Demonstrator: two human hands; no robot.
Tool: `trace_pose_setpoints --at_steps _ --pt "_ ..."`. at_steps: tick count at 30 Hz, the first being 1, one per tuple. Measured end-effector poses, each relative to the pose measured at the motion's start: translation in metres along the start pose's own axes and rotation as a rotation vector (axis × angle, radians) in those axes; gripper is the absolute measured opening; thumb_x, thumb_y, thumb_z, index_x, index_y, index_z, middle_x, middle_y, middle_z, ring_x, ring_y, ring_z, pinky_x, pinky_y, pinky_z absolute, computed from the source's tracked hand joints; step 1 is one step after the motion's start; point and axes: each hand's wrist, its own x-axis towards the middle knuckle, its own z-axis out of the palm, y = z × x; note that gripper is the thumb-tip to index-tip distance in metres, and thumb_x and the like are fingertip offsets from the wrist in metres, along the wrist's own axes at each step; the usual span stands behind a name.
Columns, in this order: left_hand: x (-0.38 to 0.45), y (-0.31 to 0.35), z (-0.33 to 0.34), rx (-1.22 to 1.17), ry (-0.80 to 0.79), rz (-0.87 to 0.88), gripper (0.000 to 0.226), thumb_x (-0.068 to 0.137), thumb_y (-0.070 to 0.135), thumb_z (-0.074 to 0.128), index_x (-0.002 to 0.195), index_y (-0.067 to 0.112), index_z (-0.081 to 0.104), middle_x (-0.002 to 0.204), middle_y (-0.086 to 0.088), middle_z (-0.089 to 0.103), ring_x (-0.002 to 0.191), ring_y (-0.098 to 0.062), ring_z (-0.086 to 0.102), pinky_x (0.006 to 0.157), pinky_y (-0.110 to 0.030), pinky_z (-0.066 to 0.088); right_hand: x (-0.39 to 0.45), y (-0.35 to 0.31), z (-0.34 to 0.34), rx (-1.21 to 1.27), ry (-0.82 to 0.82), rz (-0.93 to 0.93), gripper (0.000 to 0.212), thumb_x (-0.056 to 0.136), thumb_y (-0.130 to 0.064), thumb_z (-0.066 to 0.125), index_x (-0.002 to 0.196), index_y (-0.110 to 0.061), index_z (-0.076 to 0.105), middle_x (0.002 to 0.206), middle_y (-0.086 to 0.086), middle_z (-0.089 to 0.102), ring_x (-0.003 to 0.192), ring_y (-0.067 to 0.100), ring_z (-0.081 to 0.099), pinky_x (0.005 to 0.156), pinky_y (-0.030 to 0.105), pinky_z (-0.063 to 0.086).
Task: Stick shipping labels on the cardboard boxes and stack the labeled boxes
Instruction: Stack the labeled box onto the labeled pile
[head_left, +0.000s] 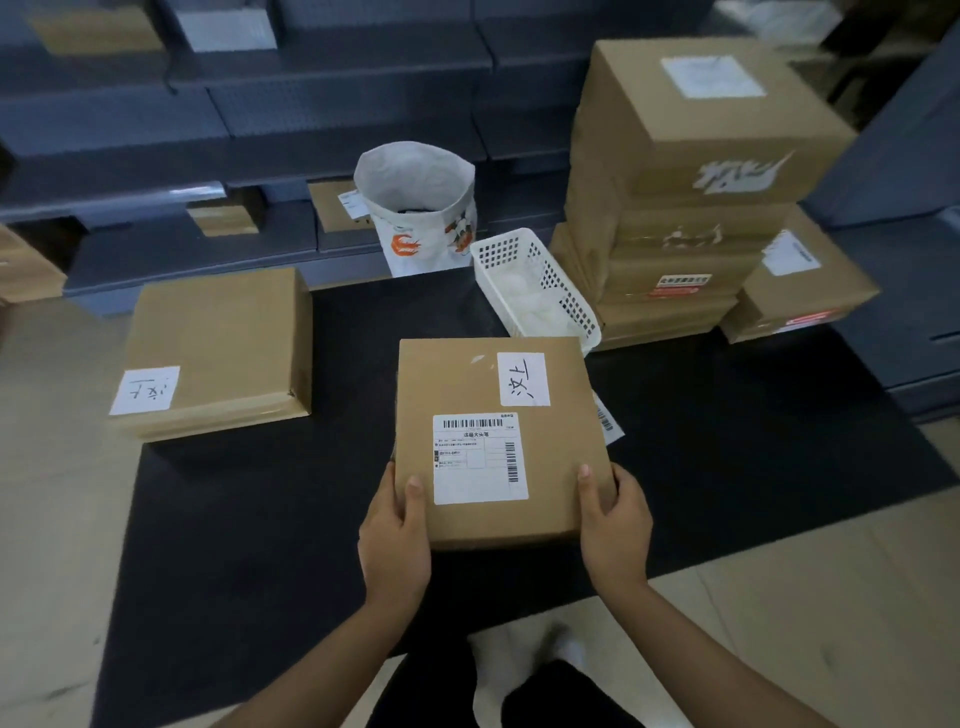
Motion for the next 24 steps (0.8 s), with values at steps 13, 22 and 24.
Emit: trace_pose_setpoints --at_steps 13,22,24 --pt "-0.12 0.074 0.21 -0.007 -0.212 0.1 0.039 0.1 0.04 0.038 0.138 0.038 0.046 0.12 0.015 0.06 0.11 -0.009 0.056 0.097 -0.036 0.046 0.038 0.1 -0.233 0.05 0.324 0.067 0.036 0.092 -0.043 0.057 0.114 -0.015 0.06 0.104 -0.003 0.062 0.093 0.011 0.057 0.081 0.027 0.046" --pt "-0.183 0.142 0.361 0.081 -0.517 0.189 0.038 0.101 0.036 0.038 0.138 0.034 0.048 0.119 0.007 0.061 0.11 -0.015 0.056 0.096 -0.038 0.046 0.058 0.166 -0.38 0.145 0.611 0.254 0.04 0.09 -0.046 0.057 0.116 -0.016 0.058 0.102 -0.005 0.063 0.093 0.016 0.059 0.084 0.039 0.05" --pt "-0.187 0.155 0.392 0.11 -0.548 0.214 0.038 0.101 0.034 0.039 0.136 0.032 0.05 0.119 0.006 0.062 0.11 -0.016 0.056 0.094 -0.036 0.045 0.068 0.177 -0.399 0.168 0.653 0.295 0.043 0.09 -0.047 0.056 0.12 -0.017 0.057 0.104 -0.004 0.063 0.094 0.018 0.06 0.082 0.036 0.049"
